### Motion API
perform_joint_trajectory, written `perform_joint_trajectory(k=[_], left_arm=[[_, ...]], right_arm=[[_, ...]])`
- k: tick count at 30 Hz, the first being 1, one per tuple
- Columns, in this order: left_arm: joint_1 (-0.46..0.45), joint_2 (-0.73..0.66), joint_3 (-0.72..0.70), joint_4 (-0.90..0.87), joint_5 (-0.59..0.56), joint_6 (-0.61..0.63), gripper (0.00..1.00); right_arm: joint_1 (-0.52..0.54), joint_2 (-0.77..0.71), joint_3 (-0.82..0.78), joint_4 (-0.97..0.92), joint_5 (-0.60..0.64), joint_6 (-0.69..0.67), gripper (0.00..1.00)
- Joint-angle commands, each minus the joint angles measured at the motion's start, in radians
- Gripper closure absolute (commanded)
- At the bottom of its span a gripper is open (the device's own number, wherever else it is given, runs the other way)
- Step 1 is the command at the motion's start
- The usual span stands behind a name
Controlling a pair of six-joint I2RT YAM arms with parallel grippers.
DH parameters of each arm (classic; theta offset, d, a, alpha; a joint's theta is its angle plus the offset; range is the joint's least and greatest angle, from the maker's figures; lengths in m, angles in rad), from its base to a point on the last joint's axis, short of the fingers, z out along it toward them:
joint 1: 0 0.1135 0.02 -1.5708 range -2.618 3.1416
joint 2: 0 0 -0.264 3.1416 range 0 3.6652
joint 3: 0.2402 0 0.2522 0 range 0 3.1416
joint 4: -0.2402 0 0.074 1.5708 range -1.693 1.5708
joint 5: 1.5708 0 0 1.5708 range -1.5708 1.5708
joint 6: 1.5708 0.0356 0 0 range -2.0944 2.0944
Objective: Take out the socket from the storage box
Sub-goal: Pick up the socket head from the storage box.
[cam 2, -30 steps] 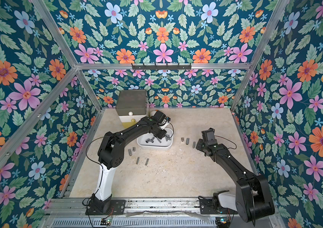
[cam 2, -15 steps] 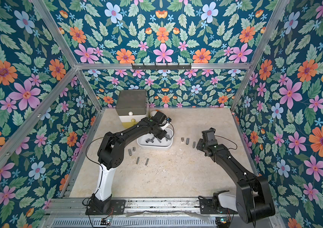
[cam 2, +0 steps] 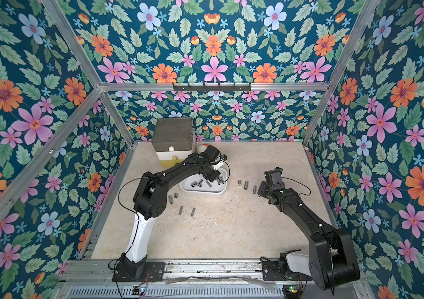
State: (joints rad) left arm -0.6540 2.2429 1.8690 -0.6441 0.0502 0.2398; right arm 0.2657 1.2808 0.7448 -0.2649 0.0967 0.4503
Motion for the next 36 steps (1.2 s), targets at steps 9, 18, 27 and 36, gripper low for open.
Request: perform_joint_trajectory(k=[9,18,27,36], left_arm=[[0.005,0.052,0.056,-0.021,0.010,0.034,0.55],[0.005,0.056,0.041,-0.028,0.005,0.037,0.55],[0.011,0.056,0.042,-0.026,-0.004,0.042,0.56],[0.016,0.060,0.039,-0.023,-0.003,0.043,0.57]], right_arm=[[0.000,0.004,0.013,-0.007,0.012,-0.009,0.65],[0.001,0.002,0.000,0.013,0.013,-0.007,0.65],[0.001,0.009,-0.004,0.016,0.009,-0.007,0.65],[0.001,0.027,0.010,0.012,0.003,-0.009,0.65]])
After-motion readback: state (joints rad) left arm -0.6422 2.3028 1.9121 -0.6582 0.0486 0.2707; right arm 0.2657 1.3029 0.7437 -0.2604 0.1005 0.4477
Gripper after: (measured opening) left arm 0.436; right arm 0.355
